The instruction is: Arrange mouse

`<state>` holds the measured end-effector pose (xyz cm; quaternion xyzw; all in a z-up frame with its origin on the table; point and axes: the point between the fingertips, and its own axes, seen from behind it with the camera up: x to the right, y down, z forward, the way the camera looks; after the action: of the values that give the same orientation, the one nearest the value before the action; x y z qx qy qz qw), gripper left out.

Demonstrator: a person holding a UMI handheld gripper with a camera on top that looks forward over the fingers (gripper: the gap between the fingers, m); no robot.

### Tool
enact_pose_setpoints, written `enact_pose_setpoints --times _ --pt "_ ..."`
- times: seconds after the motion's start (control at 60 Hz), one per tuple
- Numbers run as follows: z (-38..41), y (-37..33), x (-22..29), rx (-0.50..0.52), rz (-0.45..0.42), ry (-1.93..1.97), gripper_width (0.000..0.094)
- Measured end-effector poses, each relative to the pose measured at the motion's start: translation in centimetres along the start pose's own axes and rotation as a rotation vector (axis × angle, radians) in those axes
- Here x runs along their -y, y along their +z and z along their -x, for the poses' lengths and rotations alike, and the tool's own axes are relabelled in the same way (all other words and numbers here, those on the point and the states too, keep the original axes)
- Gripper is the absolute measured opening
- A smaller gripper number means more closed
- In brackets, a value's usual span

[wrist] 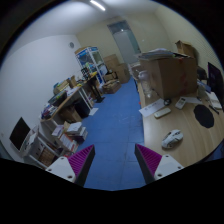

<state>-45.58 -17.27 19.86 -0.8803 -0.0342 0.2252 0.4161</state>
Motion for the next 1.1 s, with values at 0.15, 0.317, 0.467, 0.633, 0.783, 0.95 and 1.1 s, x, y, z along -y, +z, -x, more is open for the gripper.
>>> enact_pose_setpoints --times 0.15,0.317,0.467,0.633,0.783,0.95,1.1 --pt "-1.2 -1.0 -0.3 -0.066 0.0 -0.028 0.0841" --pt "-5.7 -1.2 -2.1 -0.144 0.012 -0.029 0.0839" --pt "-11.4 -0.7 -3.9 -0.213 0.022 -0.036 0.0837" --pt "-18.1 1.2 -5.9 -0.254 0.062 -0.094 0.0841" --pt "-23.0 4.9 -7.0 -0.26 0.085 -0.075 0.0836" --pt "-24.1 8.6 -8.2 -0.211 0.139 -0.073 0.0835" --pt "-25.0 10.9 -7.3 -0.227 0.124 -0.067 0.0835"
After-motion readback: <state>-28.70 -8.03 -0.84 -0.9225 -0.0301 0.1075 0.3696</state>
